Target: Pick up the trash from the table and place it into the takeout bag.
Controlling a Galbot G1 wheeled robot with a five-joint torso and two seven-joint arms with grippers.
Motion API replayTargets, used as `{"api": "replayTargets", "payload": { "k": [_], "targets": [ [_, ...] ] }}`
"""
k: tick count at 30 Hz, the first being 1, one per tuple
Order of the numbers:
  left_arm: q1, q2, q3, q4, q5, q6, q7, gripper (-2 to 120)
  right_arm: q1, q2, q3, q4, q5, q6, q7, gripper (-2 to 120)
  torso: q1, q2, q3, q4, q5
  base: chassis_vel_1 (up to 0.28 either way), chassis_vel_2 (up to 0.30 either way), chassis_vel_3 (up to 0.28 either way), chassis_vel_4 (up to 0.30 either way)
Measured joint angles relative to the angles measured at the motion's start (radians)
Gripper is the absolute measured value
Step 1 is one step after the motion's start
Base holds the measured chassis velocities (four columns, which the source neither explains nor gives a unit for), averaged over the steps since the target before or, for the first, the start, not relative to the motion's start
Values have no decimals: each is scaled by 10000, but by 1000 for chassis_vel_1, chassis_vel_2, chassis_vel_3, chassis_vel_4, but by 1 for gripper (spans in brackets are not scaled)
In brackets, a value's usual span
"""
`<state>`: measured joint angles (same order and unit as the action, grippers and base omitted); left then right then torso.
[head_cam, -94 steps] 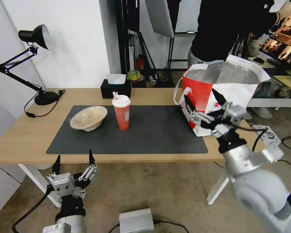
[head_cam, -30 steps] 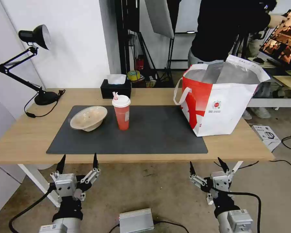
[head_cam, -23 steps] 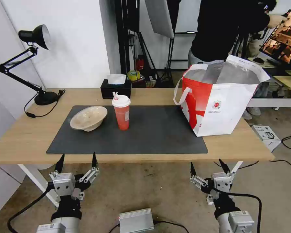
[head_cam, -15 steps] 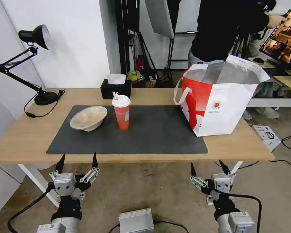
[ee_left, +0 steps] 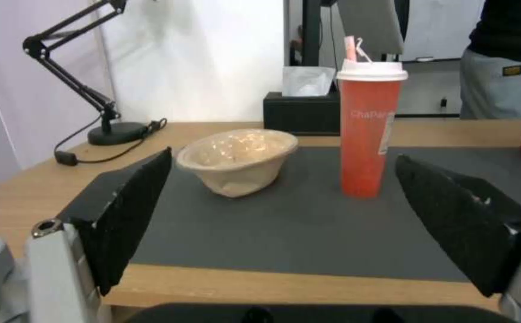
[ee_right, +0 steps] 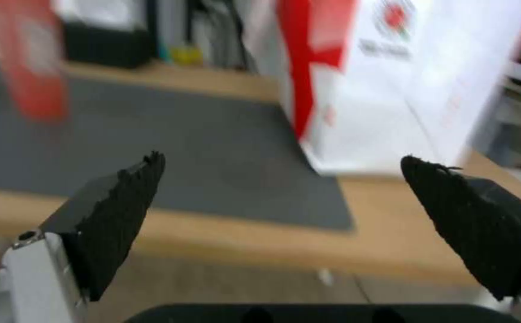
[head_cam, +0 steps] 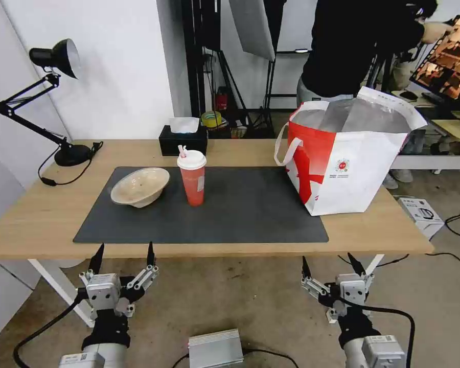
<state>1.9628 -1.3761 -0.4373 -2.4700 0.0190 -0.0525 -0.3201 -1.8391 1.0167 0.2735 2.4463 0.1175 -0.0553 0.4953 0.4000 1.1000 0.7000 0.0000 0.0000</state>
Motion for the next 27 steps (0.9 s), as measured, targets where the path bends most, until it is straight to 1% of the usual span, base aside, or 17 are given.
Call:
{"api": "replayTargets", "payload": {
  "k": [3,5,8,11,13,14,15,18,19,23,24,27],
  "targets": [
    [-9,-12,15,22,4,-23,-21,100,302,60,25,-89,63,1066,-623,100,0,0,0,1,1,0,0,0,0],
    [-10,-13,17,25,4,-27,-23,100,333,64,25,-103,89,1206,-739,100,1,0,0,0,1,0,0,0,0],
    [-24,-16,19,64,3,-60,-52,100,566,40,49,-201,252,1849,-1536,100,0,0,0,0,0,0,0,0,0],
    [-18,-22,18,65,4,-71,-64,100,703,-46,86,-278,254,1989,-1777,100,0,0,0,0,1,0,0,0,0],
    [-16,-24,26,66,4,-71,-140,100,901,-291,132,-345,295,2116,-2091,100,1,0,0,-1,1,0,0,0,0],
    [-16,-24,26,66,4,-71,-140,100,901,-291,132,-345,295,2116,-2091,100,1,0,0,-1,1,0,0,0,0],
    [-14,-24,47,73,3,-70,-199,100,1040,-482,162,-373,402,2189,-2361,100,0,0,0,0,0,0,0,0,0],
    [-1,-47,65,96,13,-63,-238,100,1628,-932,195,-433,1112,2280,-3111,100,1,0,0,1,1,0,0,0,0],
    [-1,-47,65,96,13,-63,-238,100,1628,-932,195,-433,1112,2280,-3111,100,1,0,0,1,1,0,0,0,0],
    [-2,-110,83,131,56,-57,-270,100,2270,-1412,116,-340,2472,2033,-3463,100,1,0,1,0,0,0,0,0,0],
    [-2,-110,83,131,56,-57,-270,100,2270,-1412,116,-340,2472,2033,-3463,100,1,0,1,0,0,0,0,0,0],
    [10,-175,92,143,112,-54,-271,100,2658,-1751,111,-381,2980,1943,-3787,100,1,0,1,0,0,0,0,0,0]
  ]
}}
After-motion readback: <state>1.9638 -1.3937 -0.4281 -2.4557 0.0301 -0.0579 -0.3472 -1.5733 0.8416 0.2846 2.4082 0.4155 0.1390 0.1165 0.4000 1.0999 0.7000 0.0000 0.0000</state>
